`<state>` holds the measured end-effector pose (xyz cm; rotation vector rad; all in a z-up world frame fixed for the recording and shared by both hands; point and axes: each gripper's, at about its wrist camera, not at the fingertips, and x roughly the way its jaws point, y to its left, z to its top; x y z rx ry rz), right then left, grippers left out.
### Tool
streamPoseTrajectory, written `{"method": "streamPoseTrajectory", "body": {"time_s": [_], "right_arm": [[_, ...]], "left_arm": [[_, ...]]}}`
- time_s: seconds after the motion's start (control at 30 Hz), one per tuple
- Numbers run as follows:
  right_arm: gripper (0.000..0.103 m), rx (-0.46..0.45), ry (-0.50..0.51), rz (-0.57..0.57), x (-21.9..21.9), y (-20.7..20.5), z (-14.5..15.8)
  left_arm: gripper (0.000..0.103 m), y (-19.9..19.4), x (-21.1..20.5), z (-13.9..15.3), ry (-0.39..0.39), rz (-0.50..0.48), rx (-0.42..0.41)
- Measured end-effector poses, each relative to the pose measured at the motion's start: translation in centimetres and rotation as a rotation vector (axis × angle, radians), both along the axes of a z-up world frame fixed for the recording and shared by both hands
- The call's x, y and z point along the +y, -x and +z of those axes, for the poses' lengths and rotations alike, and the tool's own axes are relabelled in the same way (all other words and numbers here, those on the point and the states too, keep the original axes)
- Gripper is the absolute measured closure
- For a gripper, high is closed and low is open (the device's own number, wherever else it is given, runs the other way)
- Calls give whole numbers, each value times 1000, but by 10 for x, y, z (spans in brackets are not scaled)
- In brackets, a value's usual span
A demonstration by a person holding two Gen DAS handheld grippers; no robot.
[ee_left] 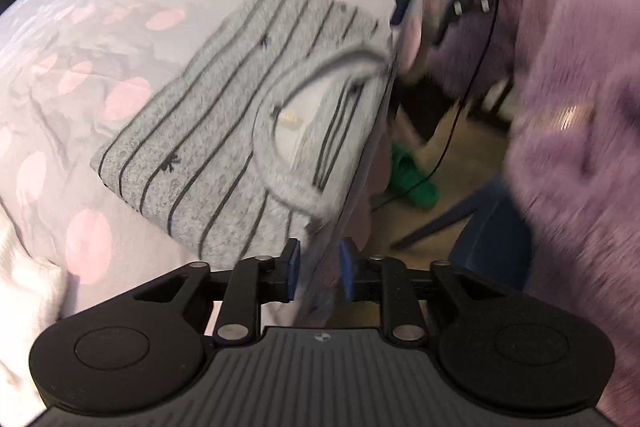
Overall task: Fold clothes
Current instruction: 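Move both open tools to the folded shirt's end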
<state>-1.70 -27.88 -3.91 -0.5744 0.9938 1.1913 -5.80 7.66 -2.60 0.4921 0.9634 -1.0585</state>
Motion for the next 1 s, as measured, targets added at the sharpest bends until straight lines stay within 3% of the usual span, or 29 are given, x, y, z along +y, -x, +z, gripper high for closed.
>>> {"method": "streamPoseTrajectory", "body": {"time_s": [0.03,0.07,0.17,0.3,0.33,0.4,0.53,0.67,0.87,1.0], "right_arm": [[38,-9,-27,-23,-2,-1,6],[35,-29,-50,-55,-5,-2,11],[35,-78,-80,-174,-7,-11,18],[35,-131,-69,-415,-9,-29,16],[35,-113,-96,-491,-14,-35,16],[35,-47,-166,-648,-26,-48,14],[35,64,-257,-867,-44,-62,2],[35,115,-283,-923,-55,-71,-12],[35,204,-292,-950,-53,-87,-53],[36,258,-286,-955,-51,-94,-76]], "left_arm": [[80,-2,2,5,32,27,-5],[79,-4,4,10,63,54,-9],[78,-12,7,19,139,162,-38],[75,-33,9,18,138,435,-51],[72,-38,13,17,158,494,-36],[55,-47,25,11,214,615,7],[52,-58,41,-6,254,801,67],[52,-64,47,-34,263,864,143],[52,-70,52,-73,243,877,247],[46,-74,53,-88,240,875,277]]}}
